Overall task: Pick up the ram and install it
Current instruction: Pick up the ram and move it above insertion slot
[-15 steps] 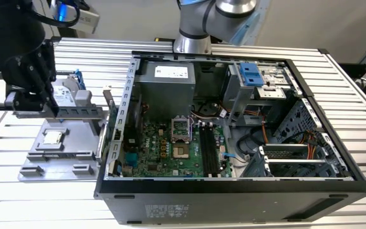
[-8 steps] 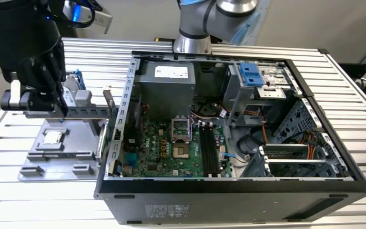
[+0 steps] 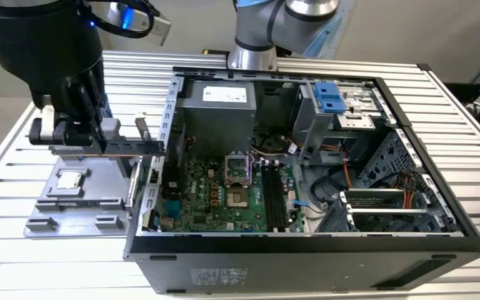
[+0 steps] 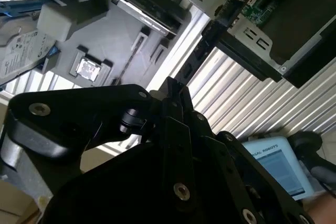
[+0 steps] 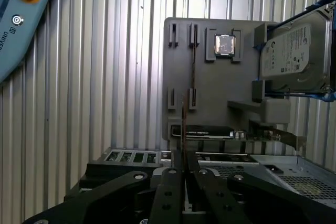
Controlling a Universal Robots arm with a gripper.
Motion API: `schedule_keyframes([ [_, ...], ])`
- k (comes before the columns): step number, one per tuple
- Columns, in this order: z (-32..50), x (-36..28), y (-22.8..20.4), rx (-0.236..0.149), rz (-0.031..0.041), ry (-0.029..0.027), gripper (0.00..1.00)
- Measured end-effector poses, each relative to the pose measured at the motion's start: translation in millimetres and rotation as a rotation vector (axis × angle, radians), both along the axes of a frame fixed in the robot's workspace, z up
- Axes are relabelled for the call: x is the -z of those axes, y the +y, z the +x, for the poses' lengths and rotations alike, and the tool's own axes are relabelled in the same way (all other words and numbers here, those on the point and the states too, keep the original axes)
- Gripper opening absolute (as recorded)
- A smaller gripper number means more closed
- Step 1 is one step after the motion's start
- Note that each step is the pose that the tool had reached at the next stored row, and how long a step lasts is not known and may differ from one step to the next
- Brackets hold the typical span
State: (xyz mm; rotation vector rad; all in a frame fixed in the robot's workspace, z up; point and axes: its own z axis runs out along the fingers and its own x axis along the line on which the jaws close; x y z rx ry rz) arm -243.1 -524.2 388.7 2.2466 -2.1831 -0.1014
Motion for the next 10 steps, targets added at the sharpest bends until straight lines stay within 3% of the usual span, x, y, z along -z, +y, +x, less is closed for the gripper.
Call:
schedule_keyframes([
  [10, 21.7, -0.1, 0.0, 0.0, -0.0001, 0.0008, 0.0],
])
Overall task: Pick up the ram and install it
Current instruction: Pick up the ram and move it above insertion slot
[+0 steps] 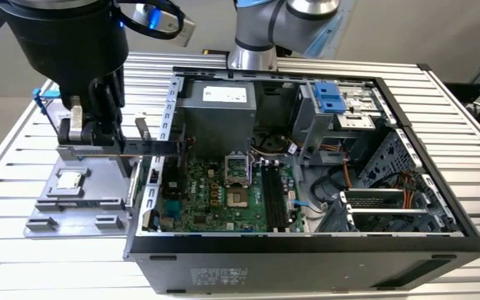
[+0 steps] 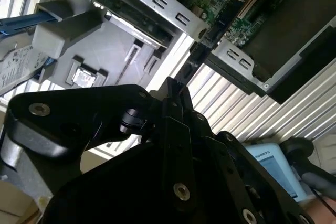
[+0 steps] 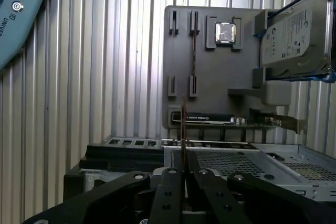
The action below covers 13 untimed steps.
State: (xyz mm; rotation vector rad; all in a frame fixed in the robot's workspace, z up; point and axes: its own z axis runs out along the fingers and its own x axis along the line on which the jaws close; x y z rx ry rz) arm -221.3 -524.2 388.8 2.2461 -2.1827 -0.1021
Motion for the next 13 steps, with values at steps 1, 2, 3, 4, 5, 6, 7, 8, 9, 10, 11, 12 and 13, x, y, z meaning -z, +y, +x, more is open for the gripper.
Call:
schedule_keyframes([
  [1, 2.5, 0.0, 0.0, 0.0, 0.0001, 0.0, 0.0],
  [2, 4.8, 0.0, 0.0, 0.0, 0.0001, 0.0, 0.0],
  [3, 6.8, 0.1, 0.0, 0.0, 0.0001, -0.0001, 0.0],
  [4, 8.6, 0.0, 0.0, 0.0, 0.0, 0.0, 0.0],
  [5, 10.0, 0.0, 0.0, 0.0, 0.0, 0.0, 0.0],
  [6, 11.7, 0.0, 0.0, 0.0, 0.0001, -0.0001, 0.0],
  [7, 13.5, 0.0, 0.0, 0.0, 0.0, 0.0, 0.0],
  [8, 15.9, 0.0, 0.0, 0.0, 0.0001, 0.0, 0.0],
  [9, 17.8, 0.0, 0.0, 0.0, 0.0001, 0.0, 0.0],
  [10, 20.0, 0.0, 0.0, 0.0, 0.0, 0.0, 0.0],
  [11, 22.5, 0.0, 0.0, 0.0, 0.0001, 0.0, 0.0],
  [12, 24.8, 0.0, 0.0, 0.0, 0.0001, 0.0, 0.0],
  [13, 26.8, 0.0, 0.0, 0.0, 0.0, 0.0, 0.0],
])
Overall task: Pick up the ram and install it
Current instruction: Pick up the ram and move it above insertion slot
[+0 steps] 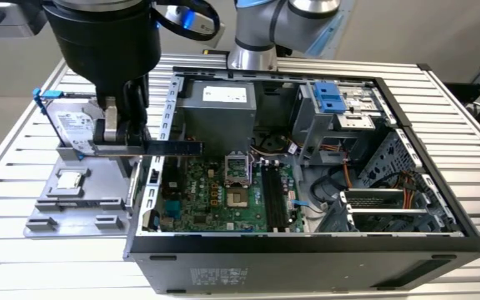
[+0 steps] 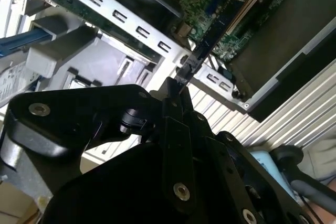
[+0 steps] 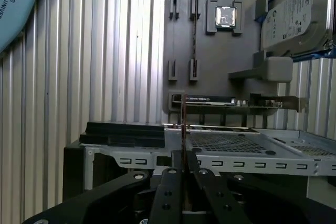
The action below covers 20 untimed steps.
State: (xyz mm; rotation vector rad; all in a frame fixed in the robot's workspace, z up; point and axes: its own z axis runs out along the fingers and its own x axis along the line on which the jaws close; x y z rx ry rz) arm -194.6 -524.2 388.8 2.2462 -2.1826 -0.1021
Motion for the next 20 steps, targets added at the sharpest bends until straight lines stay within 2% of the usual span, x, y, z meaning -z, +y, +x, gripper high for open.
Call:
schedule_keyframes([
  [8, 15.6, 0.1, 0.0, 0.0, 0.0001, 0.0, 0.0],
  [15, 40.7, 0.1, 0.0, 0.0, 0.0, 0.0, 0.0],
  [20, 61.8, 0.1, 0.0, 0.0, 0.0001, 0.0, 0.0],
])
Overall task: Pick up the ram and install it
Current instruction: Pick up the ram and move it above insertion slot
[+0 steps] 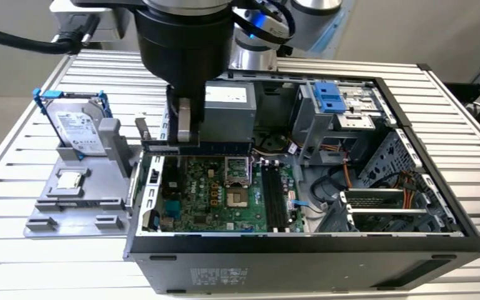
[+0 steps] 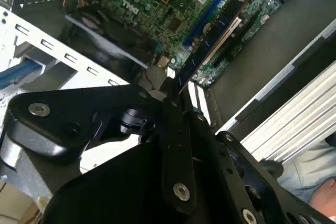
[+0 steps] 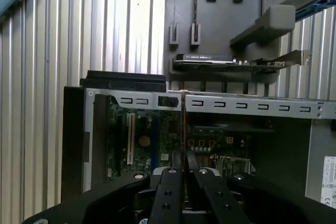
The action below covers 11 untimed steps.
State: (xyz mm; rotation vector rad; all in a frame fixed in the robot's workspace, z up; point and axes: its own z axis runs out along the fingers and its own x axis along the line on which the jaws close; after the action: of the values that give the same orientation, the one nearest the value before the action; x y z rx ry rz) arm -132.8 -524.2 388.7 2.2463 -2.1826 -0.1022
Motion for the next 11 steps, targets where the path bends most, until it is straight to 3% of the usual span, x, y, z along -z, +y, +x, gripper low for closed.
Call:
schedule_keyframes([
  [11, 48.1, 0.1, 0.0, 0.0, -0.0001, 0.0, 0.0],
])
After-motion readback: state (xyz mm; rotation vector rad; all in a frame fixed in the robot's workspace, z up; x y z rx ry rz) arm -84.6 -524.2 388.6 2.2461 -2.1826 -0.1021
